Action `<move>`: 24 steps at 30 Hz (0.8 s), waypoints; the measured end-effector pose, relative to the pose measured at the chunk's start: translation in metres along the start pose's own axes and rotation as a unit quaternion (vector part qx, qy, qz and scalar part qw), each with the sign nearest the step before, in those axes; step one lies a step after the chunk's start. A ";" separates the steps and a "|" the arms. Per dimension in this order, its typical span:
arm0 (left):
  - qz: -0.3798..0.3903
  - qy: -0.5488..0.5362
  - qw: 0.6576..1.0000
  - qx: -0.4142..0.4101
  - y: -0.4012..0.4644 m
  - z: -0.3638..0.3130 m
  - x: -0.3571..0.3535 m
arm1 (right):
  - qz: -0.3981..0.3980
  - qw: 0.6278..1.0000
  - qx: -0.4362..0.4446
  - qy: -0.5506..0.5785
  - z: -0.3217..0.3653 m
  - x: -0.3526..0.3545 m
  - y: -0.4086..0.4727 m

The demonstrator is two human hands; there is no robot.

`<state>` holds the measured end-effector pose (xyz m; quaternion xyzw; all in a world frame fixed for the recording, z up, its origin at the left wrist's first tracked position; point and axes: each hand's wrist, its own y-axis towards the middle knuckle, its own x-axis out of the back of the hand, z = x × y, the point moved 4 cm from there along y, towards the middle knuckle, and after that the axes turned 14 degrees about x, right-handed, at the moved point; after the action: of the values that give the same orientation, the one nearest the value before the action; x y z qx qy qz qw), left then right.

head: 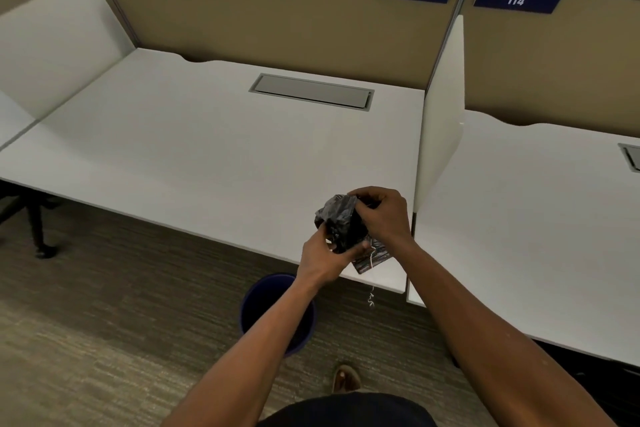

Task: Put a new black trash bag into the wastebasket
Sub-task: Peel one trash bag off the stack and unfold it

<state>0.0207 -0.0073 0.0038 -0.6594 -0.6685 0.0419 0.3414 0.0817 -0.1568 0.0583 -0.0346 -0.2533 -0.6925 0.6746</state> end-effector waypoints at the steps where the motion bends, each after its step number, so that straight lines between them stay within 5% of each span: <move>1: -0.013 -0.011 1.000 0.001 0.000 0.000 0.007 | 0.000 1.000 -0.012 0.015 0.001 -0.001 0.000; 7: -0.089 -0.086 0.992 0.017 -0.001 0.011 0.055 | 0.006 0.995 -0.051 0.081 0.015 -0.011 0.004; 17: -0.024 -0.145 0.989 -0.027 -0.015 0.021 0.143 | 0.099 0.992 -0.018 0.074 0.041 -0.030 0.005; 24: 0.027 -0.145 0.988 0.047 -0.025 0.036 0.199 | 0.147 0.988 0.044 -0.035 0.060 -0.049 -0.002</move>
<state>0.0021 0.1845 0.0688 -0.6477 -0.6899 0.1776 0.2700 0.0664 -0.0878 0.0910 -0.0656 -0.2991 -0.5722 0.7608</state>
